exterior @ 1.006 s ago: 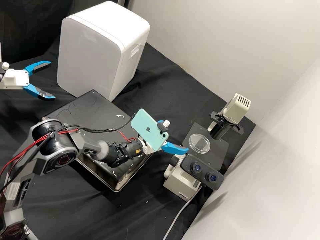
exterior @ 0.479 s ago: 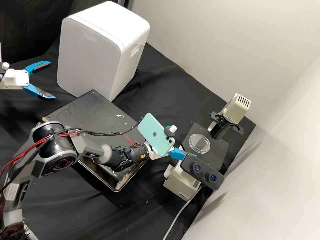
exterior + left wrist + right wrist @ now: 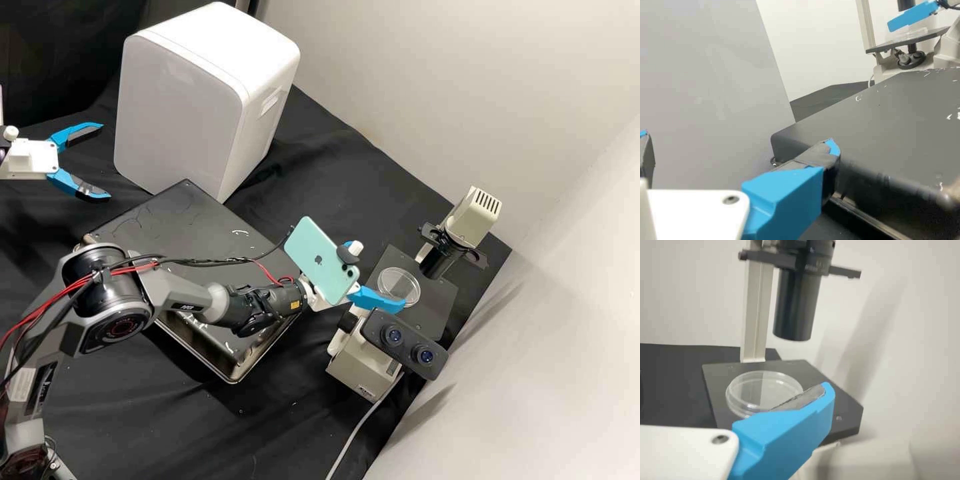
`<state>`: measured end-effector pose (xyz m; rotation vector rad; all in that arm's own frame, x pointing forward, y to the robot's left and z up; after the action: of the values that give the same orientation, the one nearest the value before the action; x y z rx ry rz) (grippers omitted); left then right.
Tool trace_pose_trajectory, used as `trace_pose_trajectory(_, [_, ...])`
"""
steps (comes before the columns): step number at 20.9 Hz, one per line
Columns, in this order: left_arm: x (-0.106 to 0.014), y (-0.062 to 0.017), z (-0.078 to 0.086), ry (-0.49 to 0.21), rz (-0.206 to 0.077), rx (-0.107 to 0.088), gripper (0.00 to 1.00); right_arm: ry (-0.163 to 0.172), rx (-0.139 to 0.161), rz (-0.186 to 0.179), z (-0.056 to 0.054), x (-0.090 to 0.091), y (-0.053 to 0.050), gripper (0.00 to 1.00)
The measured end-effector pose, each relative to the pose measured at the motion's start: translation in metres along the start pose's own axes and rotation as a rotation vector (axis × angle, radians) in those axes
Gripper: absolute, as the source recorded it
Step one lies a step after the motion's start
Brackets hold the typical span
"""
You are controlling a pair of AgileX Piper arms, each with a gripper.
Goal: Place the petri dish on the bench
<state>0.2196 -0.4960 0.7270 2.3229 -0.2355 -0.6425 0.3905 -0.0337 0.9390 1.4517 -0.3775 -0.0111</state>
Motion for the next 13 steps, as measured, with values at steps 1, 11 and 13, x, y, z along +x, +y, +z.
trace_pose_trajectory(1, [0.000,0.0000,0.000,0.000,0.000,0.000,1.00,-0.003,-0.006,0.004,-0.001,0.002,0.002,1.00])
trace_pose_trajectory(11, [0.001,-0.0025,0.001,0.021,-0.010,0.020,1.00,-0.081,-0.013,-0.036,0.011,0.032,-0.009,1.00])
trace_pose_trajectory(13, [0.001,-0.0032,0.001,0.021,-0.013,0.021,1.00,-0.082,-0.016,-0.037,0.011,0.037,-0.009,1.00])
